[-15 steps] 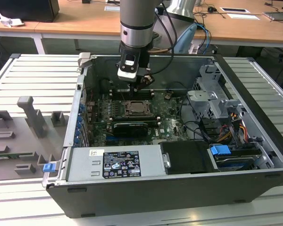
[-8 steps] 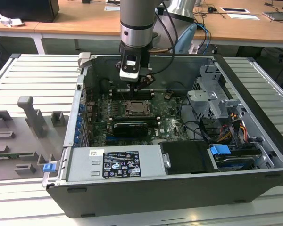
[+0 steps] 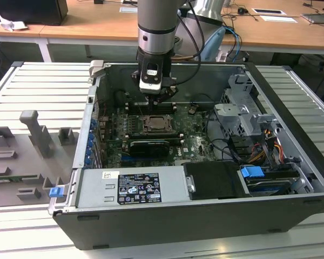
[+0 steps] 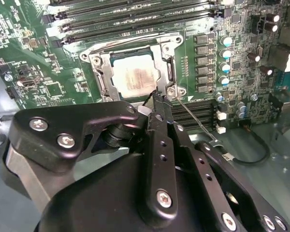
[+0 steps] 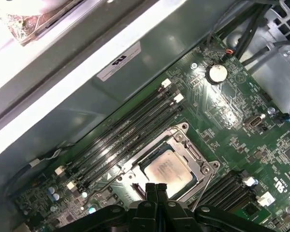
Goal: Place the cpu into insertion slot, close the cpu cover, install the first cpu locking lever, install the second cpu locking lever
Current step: 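Install the first cpu locking lever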
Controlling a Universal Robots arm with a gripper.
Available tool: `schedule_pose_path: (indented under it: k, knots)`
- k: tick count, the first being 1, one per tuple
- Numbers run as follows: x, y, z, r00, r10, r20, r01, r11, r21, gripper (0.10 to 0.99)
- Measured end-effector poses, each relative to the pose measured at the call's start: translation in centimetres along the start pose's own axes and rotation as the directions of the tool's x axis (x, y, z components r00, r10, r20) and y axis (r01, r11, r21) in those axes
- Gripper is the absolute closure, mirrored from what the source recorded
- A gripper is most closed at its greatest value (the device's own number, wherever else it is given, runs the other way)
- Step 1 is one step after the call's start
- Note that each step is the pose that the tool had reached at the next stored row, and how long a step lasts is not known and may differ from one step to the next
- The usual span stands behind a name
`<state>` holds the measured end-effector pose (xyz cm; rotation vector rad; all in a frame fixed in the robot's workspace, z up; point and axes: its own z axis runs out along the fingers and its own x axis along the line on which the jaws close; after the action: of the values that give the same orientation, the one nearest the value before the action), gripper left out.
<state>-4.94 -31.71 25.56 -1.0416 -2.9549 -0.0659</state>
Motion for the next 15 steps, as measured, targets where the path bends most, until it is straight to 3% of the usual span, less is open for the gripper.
schedule_pose_path:
  k: [4, 10, 12, 15]
  knots:
    - [0.00, 0.00, 0.00, 0.9991, -0.043, -0.0016, 0.043, 0.9991, 0.001, 0.980]
    - [0.00, 0.00, 0.00, 0.9926, -0.121, -0.0047, 0.121, 0.9926, 0.002, 0.980]
    - [0.00, 0.00, 0.00, 0.9894, -0.145, -0.0056, 0.145, 0.9894, 0.003, 0.980]
    - [0.00, 0.00, 0.00, 0.9765, -0.215, -0.0079, 0.215, 0.9765, 0.005, 0.980]
